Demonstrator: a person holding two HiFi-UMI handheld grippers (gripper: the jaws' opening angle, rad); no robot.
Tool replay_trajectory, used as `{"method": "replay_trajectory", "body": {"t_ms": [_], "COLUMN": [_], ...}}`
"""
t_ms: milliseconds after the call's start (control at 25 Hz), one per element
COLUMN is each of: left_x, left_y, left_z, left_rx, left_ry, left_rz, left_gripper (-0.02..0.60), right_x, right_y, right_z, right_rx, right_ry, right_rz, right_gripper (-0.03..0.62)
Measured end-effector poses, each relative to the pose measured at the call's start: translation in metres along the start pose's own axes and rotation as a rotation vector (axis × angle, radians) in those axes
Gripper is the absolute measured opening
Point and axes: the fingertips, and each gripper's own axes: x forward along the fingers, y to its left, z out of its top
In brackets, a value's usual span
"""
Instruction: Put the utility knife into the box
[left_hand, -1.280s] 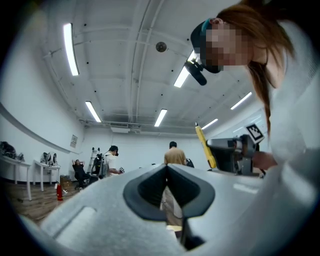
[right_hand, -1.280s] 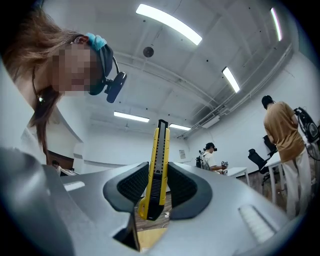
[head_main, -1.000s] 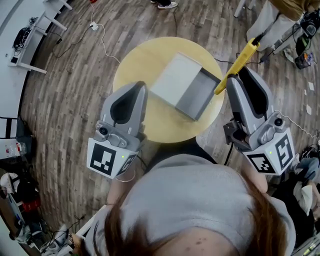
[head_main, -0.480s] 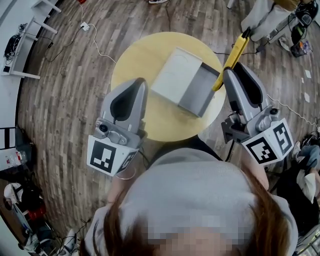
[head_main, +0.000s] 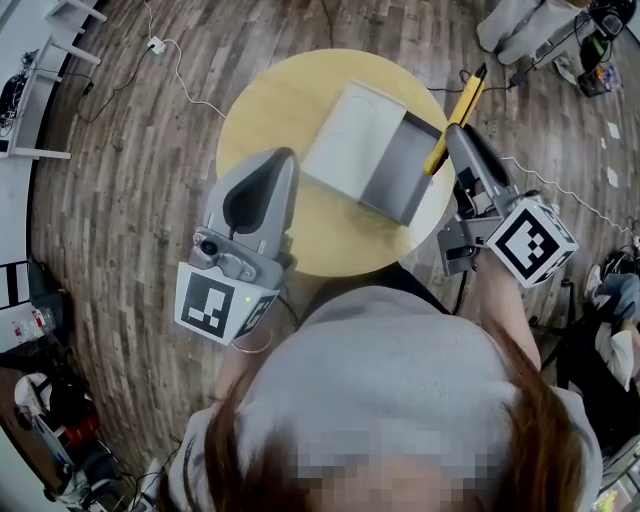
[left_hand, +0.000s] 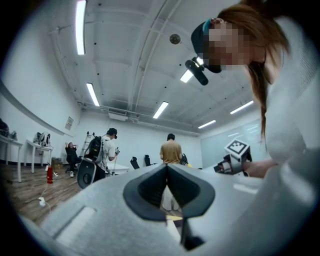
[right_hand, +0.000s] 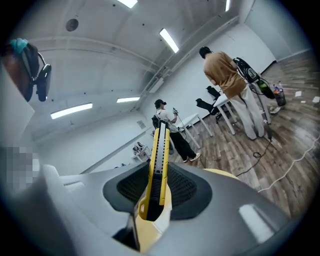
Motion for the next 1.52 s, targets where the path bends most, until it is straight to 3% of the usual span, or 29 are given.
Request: {"method": "replay_trajectory", "body": {"t_ms": [160,360,840,1520], "left_x": [0.003,0.01,0.018,0.037], "left_y": [-0.001,-0.006,-0.02,-0.041], "left_z": [-0.004,-0.011,-0.031,-0.05], "left_rx": [-0.013,-0.03,-0.065,-0.096], "left_ry": [0.002,0.01,0.044,0.085], "left_rz": [-0.02,-0.043,-0.062,-0.101], "left_gripper": [0.003,0.003,0.003,0.003], "right_x": [0.006,0.003,0.005,0.018], "right_y": [-0.026,-0.066,-0.108,-0.153], "right_z": [-0.031,-0.069,-0.128,-0.189], "right_rx": [0.103,0.172,0.3,0.275], "right_ry": [0.049,0.157,0.281,0.431], "right_rz": [-0.073,-0.246,-0.392,-0.561], "right_gripper": [0.12,0.12,0.12,0.12]}}
